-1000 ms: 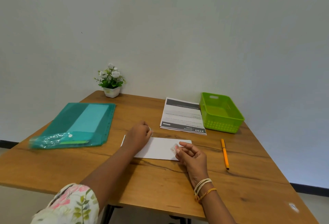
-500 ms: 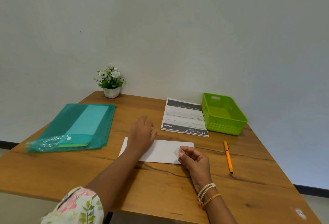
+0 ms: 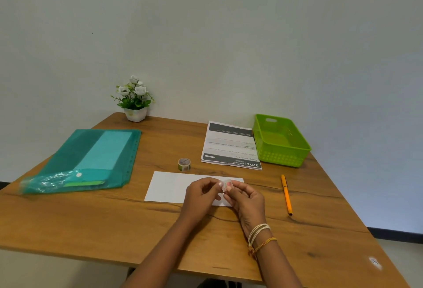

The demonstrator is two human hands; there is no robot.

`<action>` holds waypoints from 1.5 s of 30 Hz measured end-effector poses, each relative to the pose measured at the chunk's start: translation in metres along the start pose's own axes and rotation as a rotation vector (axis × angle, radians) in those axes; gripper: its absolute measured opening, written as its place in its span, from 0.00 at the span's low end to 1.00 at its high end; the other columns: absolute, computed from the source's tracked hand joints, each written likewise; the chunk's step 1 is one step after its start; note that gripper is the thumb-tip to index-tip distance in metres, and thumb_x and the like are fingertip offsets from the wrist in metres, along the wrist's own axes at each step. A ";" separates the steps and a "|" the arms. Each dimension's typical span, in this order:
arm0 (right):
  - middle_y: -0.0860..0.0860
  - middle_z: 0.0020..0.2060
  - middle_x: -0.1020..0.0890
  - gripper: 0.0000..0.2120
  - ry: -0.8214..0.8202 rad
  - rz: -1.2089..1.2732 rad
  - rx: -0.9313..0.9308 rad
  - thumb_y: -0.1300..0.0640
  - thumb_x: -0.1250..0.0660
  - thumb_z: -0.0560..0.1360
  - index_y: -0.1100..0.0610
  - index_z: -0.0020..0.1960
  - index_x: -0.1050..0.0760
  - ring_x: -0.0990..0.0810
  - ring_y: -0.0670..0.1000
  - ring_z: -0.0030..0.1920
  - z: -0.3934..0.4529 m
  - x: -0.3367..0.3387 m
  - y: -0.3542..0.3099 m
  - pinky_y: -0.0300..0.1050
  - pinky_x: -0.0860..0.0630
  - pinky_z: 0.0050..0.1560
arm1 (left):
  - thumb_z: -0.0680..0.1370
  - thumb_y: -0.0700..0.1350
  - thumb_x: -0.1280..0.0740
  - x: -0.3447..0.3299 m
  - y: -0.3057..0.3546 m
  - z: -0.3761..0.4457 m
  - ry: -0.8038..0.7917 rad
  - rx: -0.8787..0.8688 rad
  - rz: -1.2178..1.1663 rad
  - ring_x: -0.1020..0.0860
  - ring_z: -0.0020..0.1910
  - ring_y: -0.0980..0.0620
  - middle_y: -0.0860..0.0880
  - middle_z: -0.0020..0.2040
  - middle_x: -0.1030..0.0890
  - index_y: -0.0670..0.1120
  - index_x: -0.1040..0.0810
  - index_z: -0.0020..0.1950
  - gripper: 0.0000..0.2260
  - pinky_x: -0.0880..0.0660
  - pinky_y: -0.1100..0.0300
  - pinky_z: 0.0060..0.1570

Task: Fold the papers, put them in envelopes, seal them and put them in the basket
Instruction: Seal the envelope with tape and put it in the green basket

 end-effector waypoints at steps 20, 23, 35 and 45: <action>0.57 0.34 0.16 0.08 -0.063 -0.769 0.070 0.66 0.29 0.70 0.56 0.35 0.18 0.20 0.49 0.32 0.026 0.007 -0.030 0.42 0.21 0.35 | 0.78 0.41 0.33 -0.007 0.011 0.034 -0.161 -0.093 0.342 0.22 0.38 0.58 0.55 0.45 0.18 0.48 0.16 0.52 0.07 0.27 0.72 0.40; 0.59 0.31 0.17 0.06 -0.032 -0.810 0.002 0.65 0.28 0.67 0.59 0.32 0.18 0.22 0.48 0.27 0.040 0.009 -0.034 0.40 0.26 0.29 | 0.78 0.43 0.33 -0.010 0.012 0.054 -0.219 -0.112 0.414 0.23 0.41 0.59 0.53 0.50 0.17 0.49 0.16 0.55 0.08 0.25 0.64 0.46; 0.56 0.24 0.22 0.06 0.127 -0.900 -0.127 0.66 0.31 0.67 0.62 0.31 0.22 0.25 0.52 0.22 0.077 0.022 -0.033 0.39 0.26 0.25 | 0.76 0.48 0.30 -0.021 -0.016 0.060 -0.170 -0.306 0.606 0.25 0.52 0.58 0.56 0.53 0.20 0.54 0.16 0.51 0.06 0.25 0.57 0.52; 0.56 0.22 0.23 0.11 0.129 -0.941 -0.246 0.68 0.30 0.66 0.62 0.27 0.25 0.26 0.51 0.21 0.087 0.015 -0.039 0.38 0.25 0.24 | 0.77 0.56 0.34 -0.029 -0.021 0.063 -0.167 -0.307 0.724 0.29 0.50 0.56 0.55 0.50 0.23 0.57 0.19 0.58 0.12 0.29 0.57 0.49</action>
Point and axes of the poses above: each hand's wrist, its own z-axis towards the middle knuckle, its own x-axis out of the back of the hand, y = z × x, the point moved 1 cm from there along z, towards the middle knuckle
